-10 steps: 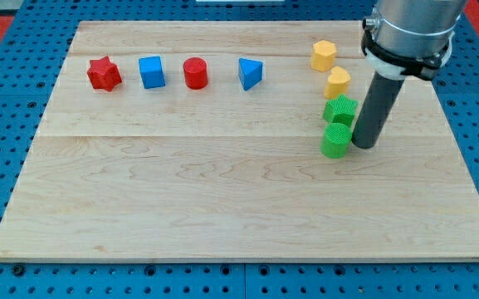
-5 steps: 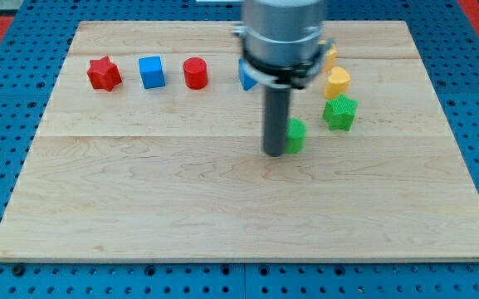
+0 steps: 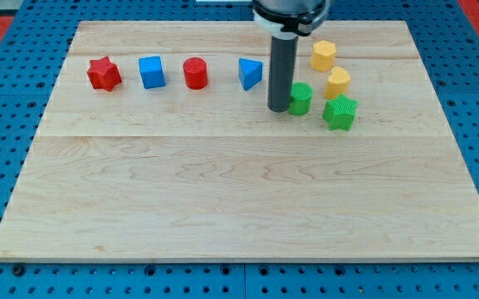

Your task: Drag the green circle towards top left

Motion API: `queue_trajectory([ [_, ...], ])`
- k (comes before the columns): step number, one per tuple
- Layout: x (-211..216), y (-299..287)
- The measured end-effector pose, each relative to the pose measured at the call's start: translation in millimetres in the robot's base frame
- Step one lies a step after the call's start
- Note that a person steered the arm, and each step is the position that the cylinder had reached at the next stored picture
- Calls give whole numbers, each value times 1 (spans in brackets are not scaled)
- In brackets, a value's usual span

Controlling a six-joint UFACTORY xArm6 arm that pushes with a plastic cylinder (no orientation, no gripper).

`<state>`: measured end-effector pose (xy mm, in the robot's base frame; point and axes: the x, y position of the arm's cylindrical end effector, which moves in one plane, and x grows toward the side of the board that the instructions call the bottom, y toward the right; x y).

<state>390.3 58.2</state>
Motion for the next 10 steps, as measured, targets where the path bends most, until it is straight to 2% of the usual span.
queue_trajectory([
  [1, 31, -10],
  [2, 9, 38],
  [3, -14, 36],
  [4, -9, 76],
  [5, -16, 72],
  [7, -64, 7],
  [8, -94, -2],
  [10, -102, -7],
])
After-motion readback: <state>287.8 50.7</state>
